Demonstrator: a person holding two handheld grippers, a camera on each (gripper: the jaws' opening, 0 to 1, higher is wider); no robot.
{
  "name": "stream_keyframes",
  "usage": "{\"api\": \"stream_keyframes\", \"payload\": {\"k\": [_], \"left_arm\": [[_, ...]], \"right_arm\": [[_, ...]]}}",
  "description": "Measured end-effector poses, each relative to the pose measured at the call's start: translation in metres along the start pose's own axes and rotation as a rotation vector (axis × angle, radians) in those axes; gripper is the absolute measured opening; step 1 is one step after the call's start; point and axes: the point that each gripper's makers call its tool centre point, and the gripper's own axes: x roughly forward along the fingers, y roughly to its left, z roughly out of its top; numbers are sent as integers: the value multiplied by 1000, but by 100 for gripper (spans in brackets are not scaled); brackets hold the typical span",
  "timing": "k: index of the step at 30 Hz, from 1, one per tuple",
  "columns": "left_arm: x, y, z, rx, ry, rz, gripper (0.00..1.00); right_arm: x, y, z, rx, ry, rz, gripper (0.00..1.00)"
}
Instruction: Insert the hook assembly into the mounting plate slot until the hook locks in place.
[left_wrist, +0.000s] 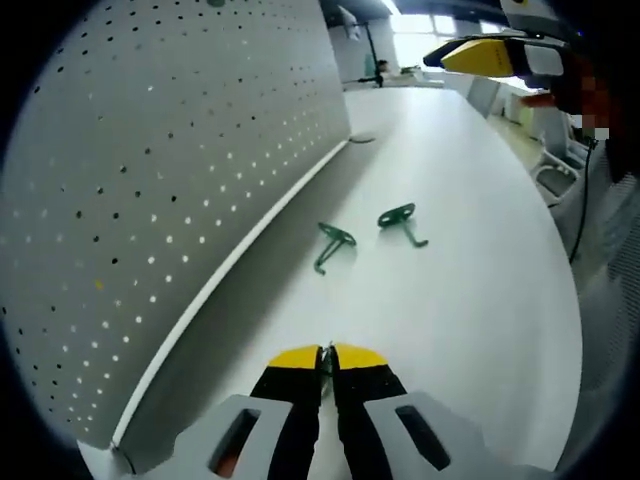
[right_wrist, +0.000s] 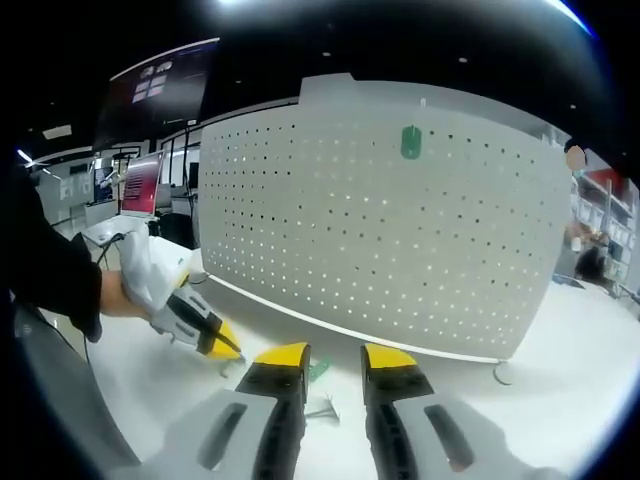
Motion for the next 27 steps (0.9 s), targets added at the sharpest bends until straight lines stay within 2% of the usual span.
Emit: {"api": "stream_keyframes", "payload": {"k": [9, 18, 27], "left_arm": [[0, 2, -2, -18, 5, 4, 2], [-12, 12, 8, -121, -56, 24, 2], [-23, 11, 18, -177, -103, 32, 1]], "right_arm": [[-1, -1, 0, -1, -2, -3, 18], [1, 4, 0, -11, 1, 11, 18], [2, 11, 0, -23, 4, 36, 18]]}}
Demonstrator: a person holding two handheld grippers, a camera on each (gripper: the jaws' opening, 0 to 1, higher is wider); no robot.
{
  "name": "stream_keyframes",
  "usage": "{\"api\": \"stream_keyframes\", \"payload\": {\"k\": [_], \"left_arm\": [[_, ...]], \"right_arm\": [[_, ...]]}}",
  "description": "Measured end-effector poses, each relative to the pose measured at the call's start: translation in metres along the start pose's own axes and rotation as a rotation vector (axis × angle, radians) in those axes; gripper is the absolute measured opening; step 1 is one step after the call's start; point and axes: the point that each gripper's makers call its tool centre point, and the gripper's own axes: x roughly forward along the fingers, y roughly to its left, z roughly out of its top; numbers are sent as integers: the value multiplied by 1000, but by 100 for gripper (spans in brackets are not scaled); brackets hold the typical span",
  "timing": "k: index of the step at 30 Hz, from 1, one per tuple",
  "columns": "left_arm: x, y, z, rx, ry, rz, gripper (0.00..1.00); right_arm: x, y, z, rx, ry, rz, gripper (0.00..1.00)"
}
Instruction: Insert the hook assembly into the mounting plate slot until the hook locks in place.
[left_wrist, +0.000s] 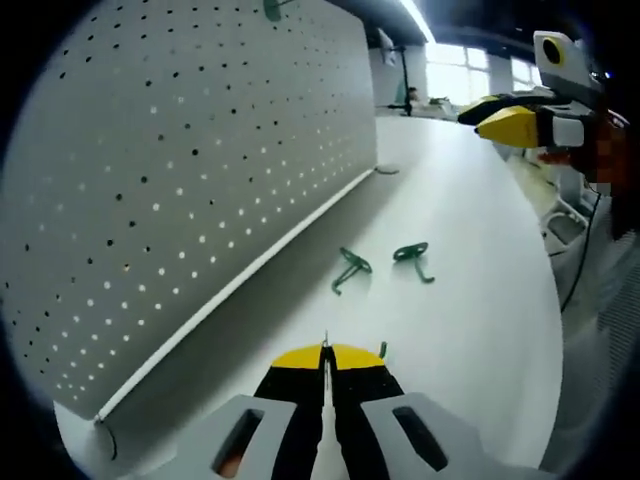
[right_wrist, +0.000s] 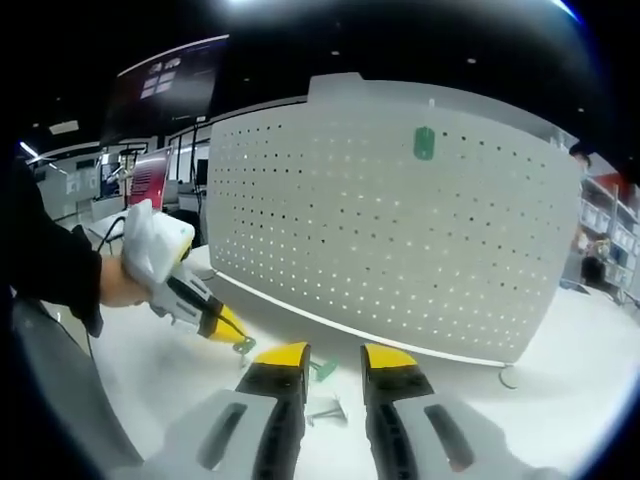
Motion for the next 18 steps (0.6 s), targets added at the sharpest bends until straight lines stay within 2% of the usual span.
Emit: {"api": "stream_keyframes", "payload": {"k": [8, 18], "left_arm": [[-13, -2, 20, -74, -88, 1, 1], [-25, -15, 45, -163, -179, -40, 1]], "right_arm": [[2, 11, 1, -16, -2, 35, 18], [4, 20, 1, -31, 2, 62, 18]]}}
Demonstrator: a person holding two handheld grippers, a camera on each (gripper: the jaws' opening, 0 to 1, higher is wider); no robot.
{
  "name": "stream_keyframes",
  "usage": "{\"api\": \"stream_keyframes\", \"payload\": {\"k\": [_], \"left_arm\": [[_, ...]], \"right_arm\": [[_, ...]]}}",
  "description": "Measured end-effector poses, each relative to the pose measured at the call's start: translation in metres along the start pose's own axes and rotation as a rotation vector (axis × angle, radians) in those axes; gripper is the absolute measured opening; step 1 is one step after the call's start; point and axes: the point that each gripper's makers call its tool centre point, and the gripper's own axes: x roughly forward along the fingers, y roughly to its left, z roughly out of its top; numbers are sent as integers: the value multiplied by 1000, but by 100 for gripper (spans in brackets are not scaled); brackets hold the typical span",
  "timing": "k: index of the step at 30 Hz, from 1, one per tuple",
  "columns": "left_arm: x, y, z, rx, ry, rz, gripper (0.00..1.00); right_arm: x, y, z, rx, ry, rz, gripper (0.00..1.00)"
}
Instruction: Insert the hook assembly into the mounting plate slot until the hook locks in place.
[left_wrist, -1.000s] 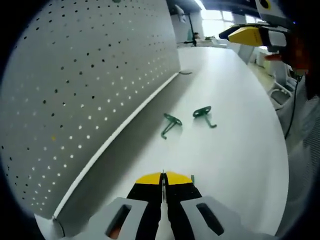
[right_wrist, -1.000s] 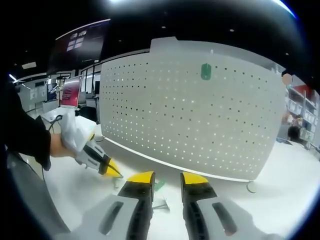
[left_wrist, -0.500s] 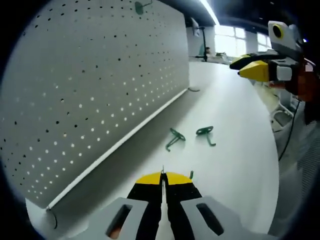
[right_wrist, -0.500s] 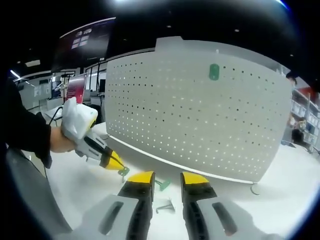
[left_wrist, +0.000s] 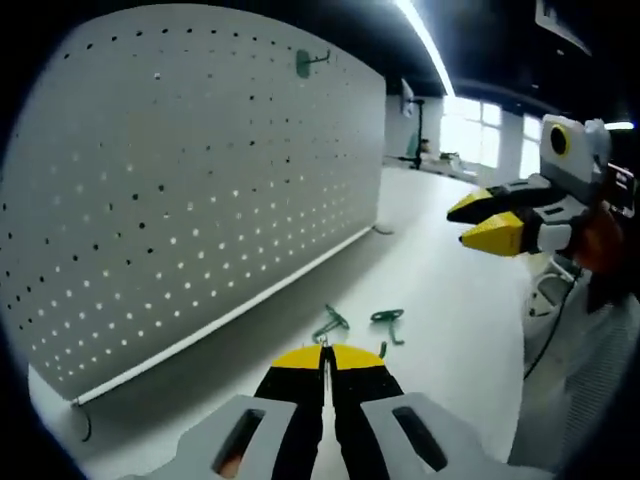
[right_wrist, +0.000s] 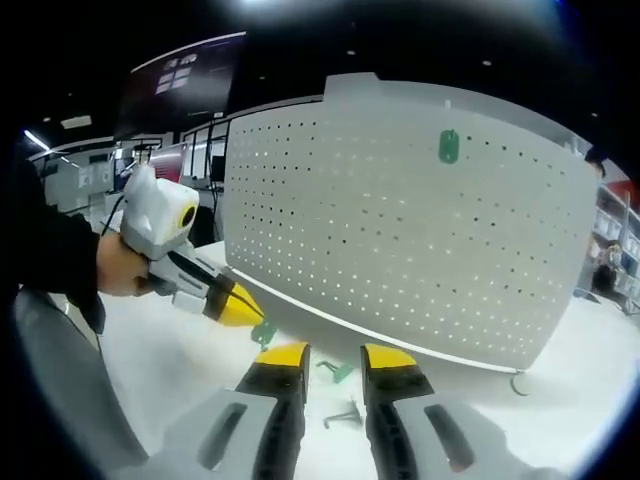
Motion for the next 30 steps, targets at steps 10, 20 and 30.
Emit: {"api": "stream_keyframes", "payload": {"k": [10, 20, 30], "left_arm": [[-6, -19, 28, -59, -90, -33, 1], [-9, -38, 43, -110, -135, -77, 1], [-11, -57, 58, -125, -171, -115, 1]], "right_arm": [[3, 15, 3, -21, -5, 41, 18], [4, 20, 4, -31, -8, 58, 18], [6, 26, 7, -52, -18, 78, 17]]}}
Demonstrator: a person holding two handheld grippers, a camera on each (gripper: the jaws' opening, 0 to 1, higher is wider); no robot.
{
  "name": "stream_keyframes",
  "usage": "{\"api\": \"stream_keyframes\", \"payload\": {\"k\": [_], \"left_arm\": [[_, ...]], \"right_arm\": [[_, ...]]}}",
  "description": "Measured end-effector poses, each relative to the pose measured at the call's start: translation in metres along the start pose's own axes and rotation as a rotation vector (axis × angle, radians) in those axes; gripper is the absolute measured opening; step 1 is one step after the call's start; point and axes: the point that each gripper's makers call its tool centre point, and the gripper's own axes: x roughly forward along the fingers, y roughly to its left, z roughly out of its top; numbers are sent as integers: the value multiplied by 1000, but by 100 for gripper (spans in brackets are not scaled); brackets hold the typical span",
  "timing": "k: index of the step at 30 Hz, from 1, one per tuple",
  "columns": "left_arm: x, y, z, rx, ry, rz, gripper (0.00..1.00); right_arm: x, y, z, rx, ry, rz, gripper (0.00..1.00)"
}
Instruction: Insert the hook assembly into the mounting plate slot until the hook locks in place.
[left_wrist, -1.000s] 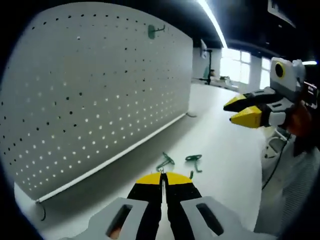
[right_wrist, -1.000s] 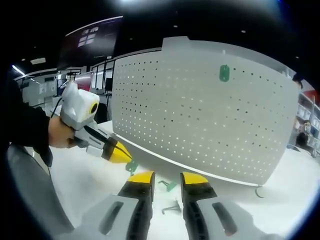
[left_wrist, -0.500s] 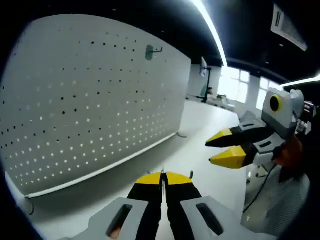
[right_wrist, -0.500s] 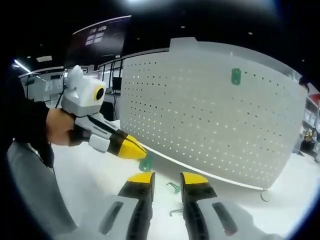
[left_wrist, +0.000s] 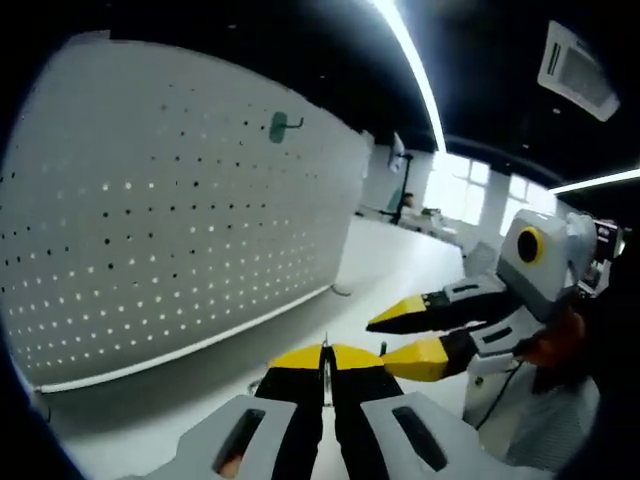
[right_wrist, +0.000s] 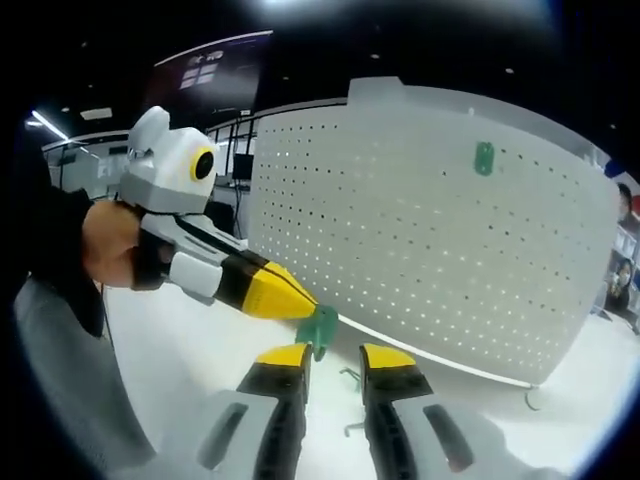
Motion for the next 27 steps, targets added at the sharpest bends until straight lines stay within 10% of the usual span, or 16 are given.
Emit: {"api": "stream_keyframes", "payload": {"k": [27], "left_arm": [[5, -19, 4, -36, -22, -43, 1]], "right_arm": [[2, 5, 2, 4, -18, 20, 6]]}}
